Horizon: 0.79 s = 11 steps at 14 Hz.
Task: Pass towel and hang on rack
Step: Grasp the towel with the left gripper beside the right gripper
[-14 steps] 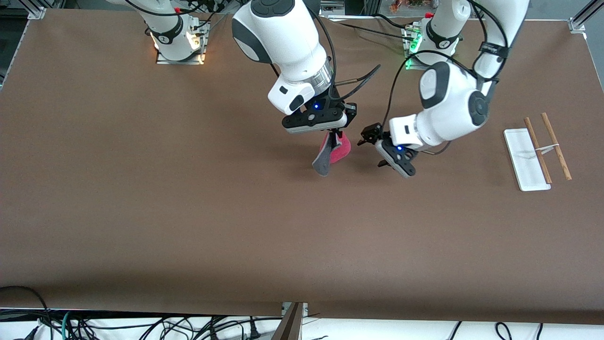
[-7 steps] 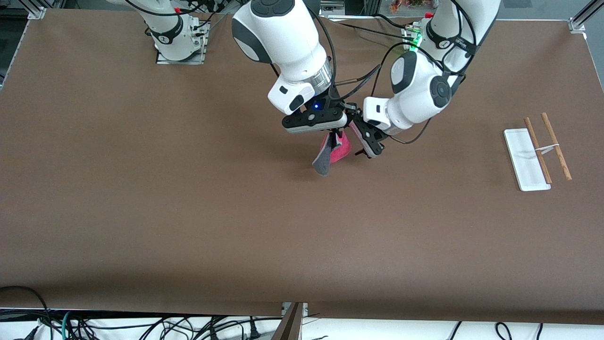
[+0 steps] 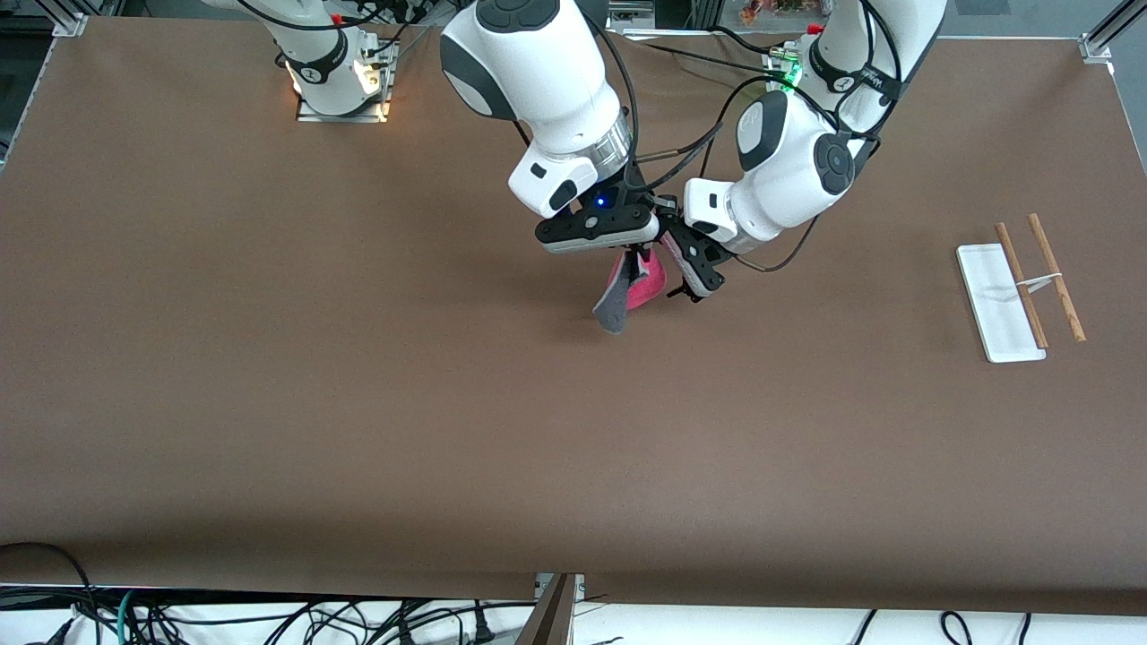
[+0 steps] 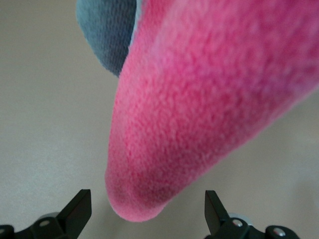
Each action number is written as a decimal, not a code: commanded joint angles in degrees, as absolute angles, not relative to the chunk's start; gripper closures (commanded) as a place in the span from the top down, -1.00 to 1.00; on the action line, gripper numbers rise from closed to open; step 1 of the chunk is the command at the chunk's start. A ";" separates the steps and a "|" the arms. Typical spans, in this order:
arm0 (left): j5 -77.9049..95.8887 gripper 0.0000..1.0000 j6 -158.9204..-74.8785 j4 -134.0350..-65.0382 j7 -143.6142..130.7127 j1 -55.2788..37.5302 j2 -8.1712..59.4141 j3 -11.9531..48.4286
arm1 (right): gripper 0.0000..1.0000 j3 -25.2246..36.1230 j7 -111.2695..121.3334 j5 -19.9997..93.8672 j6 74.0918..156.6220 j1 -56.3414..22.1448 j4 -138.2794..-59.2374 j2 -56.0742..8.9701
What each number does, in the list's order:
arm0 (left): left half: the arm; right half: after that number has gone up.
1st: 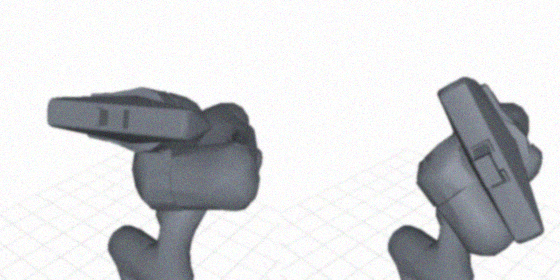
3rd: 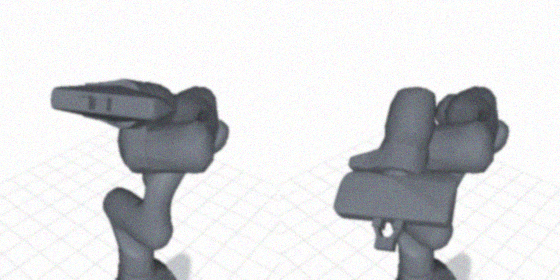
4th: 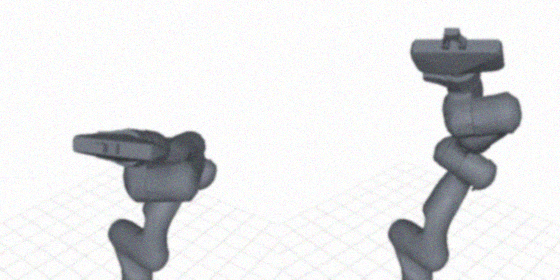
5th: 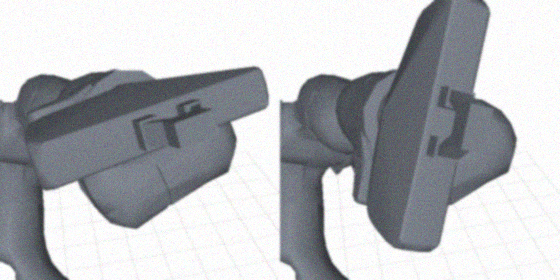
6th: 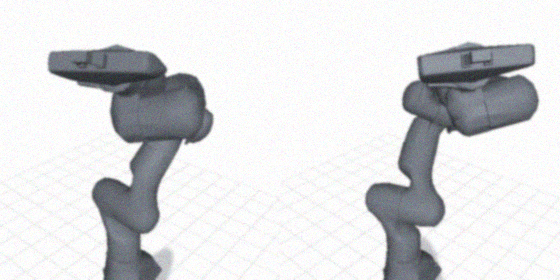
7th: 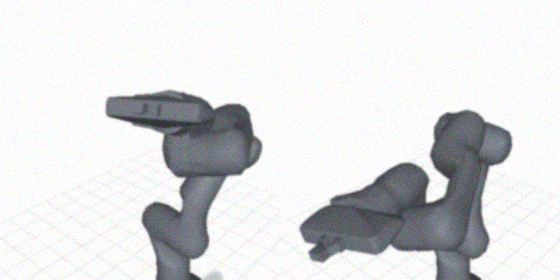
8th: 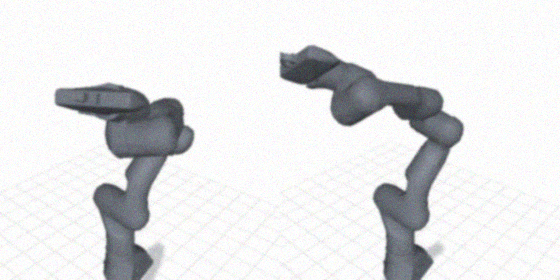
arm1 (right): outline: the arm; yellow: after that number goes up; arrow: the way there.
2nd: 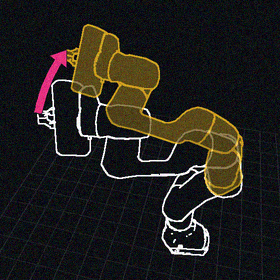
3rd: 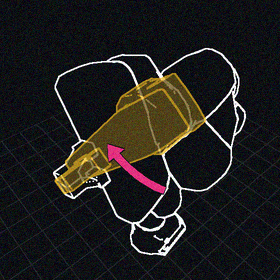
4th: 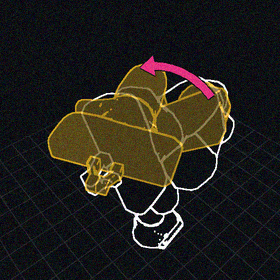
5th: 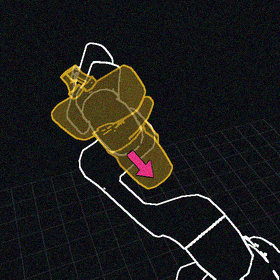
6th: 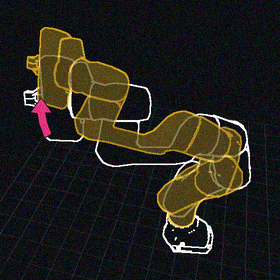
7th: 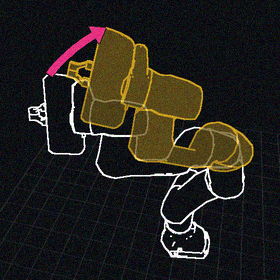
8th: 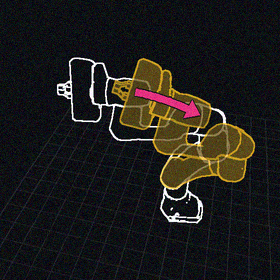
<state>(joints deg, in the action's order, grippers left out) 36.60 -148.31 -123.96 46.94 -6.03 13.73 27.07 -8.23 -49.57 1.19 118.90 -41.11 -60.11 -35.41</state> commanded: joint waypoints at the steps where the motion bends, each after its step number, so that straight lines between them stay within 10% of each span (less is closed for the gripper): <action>1: 39.02 0.68 -148.27 -123.31 49.39 -6.06 13.71 27.07 | -1.00 -8.00 -50.01 1.67 118.48 -41.31 -59.68 -34.89; 8: 39.20 -0.92 -148.36 -123.40 49.57 -5.98 13.97 26.98 | -1.00 -8.00 -50.10 1.67 118.48 -41.31 -59.68 -34.89; 11: 39.20 -1.00 -148.27 -123.40 49.22 -5.71 13.89 26.98 | -1.00 -7.91 -50.10 1.67 118.48 -41.31 -59.68 -34.89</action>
